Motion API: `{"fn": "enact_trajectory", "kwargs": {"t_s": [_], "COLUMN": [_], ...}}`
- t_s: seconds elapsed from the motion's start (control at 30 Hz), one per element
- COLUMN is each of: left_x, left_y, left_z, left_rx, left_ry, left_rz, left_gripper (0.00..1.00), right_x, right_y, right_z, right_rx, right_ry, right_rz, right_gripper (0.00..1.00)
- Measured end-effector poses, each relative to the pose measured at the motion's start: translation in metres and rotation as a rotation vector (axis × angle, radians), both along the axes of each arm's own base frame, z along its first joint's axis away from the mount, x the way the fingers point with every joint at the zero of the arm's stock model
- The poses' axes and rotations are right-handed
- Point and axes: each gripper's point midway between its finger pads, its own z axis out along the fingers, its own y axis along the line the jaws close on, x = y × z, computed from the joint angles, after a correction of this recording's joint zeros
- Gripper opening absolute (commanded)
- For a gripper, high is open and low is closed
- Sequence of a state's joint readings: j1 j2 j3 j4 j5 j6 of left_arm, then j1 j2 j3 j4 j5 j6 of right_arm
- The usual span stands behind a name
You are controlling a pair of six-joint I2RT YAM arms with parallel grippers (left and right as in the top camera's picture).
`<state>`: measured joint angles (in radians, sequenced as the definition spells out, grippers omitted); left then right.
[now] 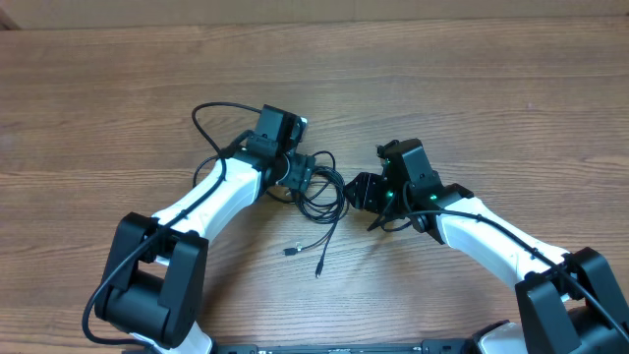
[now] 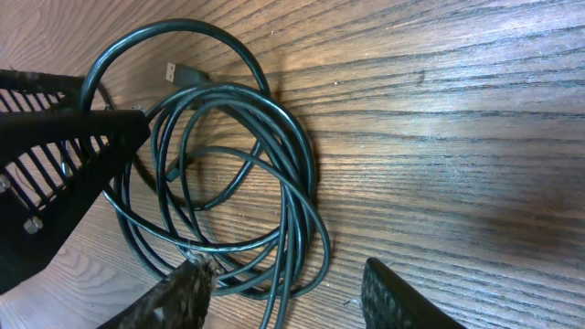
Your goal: Untangle cables
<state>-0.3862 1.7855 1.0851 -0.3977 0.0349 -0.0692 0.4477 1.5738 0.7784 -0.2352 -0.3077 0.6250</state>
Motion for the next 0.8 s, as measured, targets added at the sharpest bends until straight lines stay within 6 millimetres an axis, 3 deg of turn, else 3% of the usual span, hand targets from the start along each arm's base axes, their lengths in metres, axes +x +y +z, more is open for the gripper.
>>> {"fn": "enact_trajectory", "kwargs": {"t_s": [0.23,0.5,0.57,0.8], "left_x": [-0.006,-0.014,-0.014,-0.014], "left_y": [-0.012,-0.026,-0.027,-0.027], "left_z": [0.000,0.002,0.002,0.003], "left_rx": [-0.055,-0.100,-0.102,-0.102], "left_ry": [0.022,0.028,0.028,0.023], "left_rz": [-0.096,-0.210,-0.218,-0.230], "left_gripper": [0.74,0.59,0.55,0.56], "right_x": [0.000,0.003,0.003,0.002], "right_y": [0.000,0.012,0.015,0.020], "right_z": [-0.003,-0.031,-0.039,-0.045], "right_rx": [0.008,0.064,0.076,0.103], "right_ry": [0.020,0.104,0.123,0.145], "right_rz": [-0.023,-0.047,-0.048,-0.043], "right_gripper": [0.47,0.42,0.37,0.13]}}
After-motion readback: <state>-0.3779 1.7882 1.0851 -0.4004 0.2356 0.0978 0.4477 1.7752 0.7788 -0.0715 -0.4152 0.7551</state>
